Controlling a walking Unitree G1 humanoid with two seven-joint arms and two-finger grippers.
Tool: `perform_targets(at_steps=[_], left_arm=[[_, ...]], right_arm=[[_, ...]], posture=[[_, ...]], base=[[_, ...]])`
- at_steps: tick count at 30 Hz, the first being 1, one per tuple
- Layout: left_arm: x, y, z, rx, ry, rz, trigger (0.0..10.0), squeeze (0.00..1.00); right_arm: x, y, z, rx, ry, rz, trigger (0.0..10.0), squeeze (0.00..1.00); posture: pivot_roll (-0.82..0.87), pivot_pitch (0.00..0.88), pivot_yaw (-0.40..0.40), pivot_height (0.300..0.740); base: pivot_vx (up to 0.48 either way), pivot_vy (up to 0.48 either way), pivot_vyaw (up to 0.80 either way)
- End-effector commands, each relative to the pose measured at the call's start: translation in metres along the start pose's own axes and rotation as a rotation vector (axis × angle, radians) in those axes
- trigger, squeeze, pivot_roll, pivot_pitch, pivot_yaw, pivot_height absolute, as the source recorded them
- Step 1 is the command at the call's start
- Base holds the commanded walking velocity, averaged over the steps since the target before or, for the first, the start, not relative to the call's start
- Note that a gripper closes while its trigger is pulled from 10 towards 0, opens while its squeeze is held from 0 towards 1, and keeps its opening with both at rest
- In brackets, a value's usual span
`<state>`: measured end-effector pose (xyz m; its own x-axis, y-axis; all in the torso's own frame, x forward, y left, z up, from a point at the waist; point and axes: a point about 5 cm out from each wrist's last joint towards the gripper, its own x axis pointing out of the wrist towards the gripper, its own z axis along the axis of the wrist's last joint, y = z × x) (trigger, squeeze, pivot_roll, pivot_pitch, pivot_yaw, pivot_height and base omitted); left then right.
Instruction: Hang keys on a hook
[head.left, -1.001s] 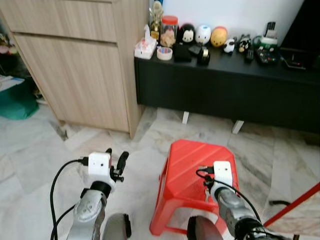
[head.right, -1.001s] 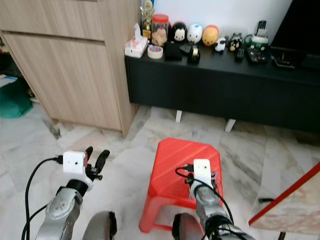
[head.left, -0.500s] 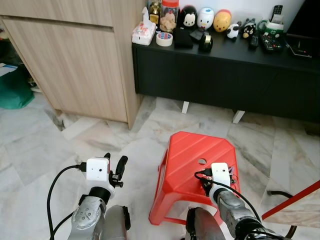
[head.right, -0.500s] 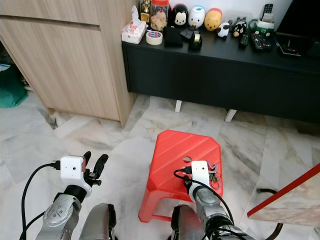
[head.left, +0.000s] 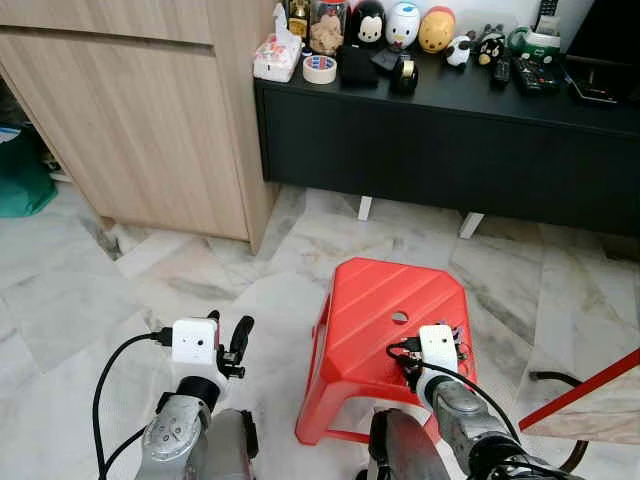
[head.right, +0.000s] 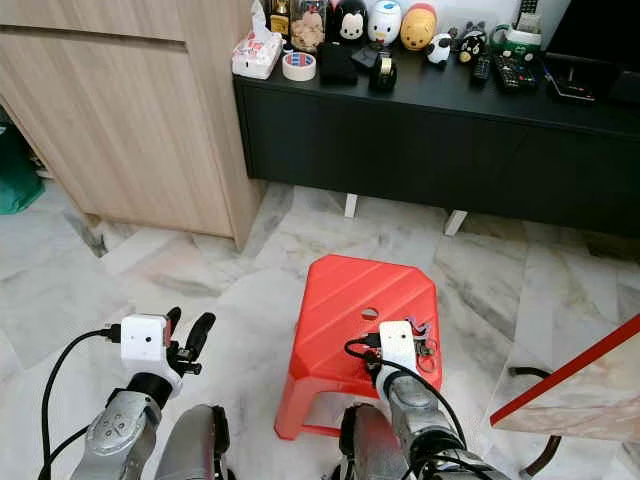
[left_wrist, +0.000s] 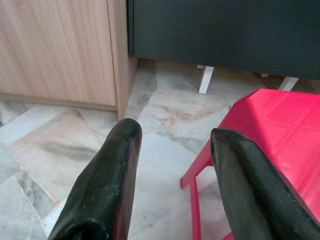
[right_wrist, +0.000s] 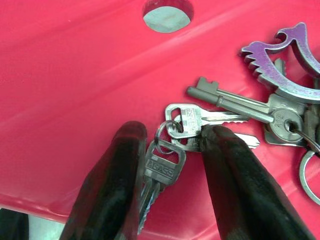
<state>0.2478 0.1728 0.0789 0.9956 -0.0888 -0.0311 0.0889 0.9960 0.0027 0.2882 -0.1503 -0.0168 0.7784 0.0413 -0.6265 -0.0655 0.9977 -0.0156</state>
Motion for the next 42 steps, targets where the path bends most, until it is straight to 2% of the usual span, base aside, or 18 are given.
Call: perform_targets(at_steps=[1, 15, 26, 32, 36, 40, 41, 42], left_arm=[[-0.003, 0.0, 0.001, 0.003, 0.001, 0.005, 10.0, 0.0], [-0.005, 0.001, -0.002, 0.003, 0.012, 0.017, 10.0, 0.0], [-0.001, 0.004, -0.001, 0.01, 0.007, 0.023, 10.0, 0.0], [0.009, 0.009, -0.001, 0.02, 0.0, 0.025, 10.0, 0.0], [0.014, 0.009, 0.001, 0.029, -0.008, 0.022, 10.0, 0.0], [0.022, 0.009, 0.003, 0.035, -0.019, 0.01, 10.0, 0.0], [0.024, 0.009, 0.003, 0.036, -0.022, 0.008, 10.0, 0.0], [0.024, 0.009, 0.003, 0.036, -0.022, 0.008, 10.0, 0.0]], right_arm=[[-0.001, -0.003, -0.008, 0.004, 0.028, -0.011, 0.0, 0.0], [-0.001, 0.003, -0.008, -0.026, 0.017, 0.016, 0.0, 0.0], [-0.001, 0.003, -0.007, -0.031, 0.012, 0.016, 0.0, 0.0], [-0.001, 0.001, 0.003, 0.001, -0.053, 0.021, 0.0, 0.0], [-0.003, 0.003, 0.001, 0.013, -0.079, 0.034, 0.0, 0.0], [-0.01, 0.011, -0.006, 0.034, -0.149, 0.078, 0.0, 0.0], [-0.013, 0.011, -0.007, 0.045, -0.168, 0.079, 10.0, 0.0], [-0.013, 0.011, -0.007, 0.045, -0.168, 0.079, 10.0, 0.0]], posture=[[0.11, 0.167, -0.083, 0.595], [0.11, 0.171, -0.081, 0.595], [0.12, 0.155, -0.082, 0.595], [0.1, 0.091, -0.081, 0.595], [0.1, 0.064, -0.08, 0.595], [0.08, 0.014, -0.075, 0.595], [0.07, 0.0, -0.072, 0.595], [0.07, 0.0, -0.072, 0.595]], base=[[0.0, 0.0, 0.0], [0.0, 0.0, 0.0], [0.0, 0.0, 0.0], [0.0, 0.0, 0.0], [0.0, 0.0, 0.0], [0.0, 0.0, 0.0], [0.0, 0.0, 0.0], [0.0, 0.0, 0.0]])
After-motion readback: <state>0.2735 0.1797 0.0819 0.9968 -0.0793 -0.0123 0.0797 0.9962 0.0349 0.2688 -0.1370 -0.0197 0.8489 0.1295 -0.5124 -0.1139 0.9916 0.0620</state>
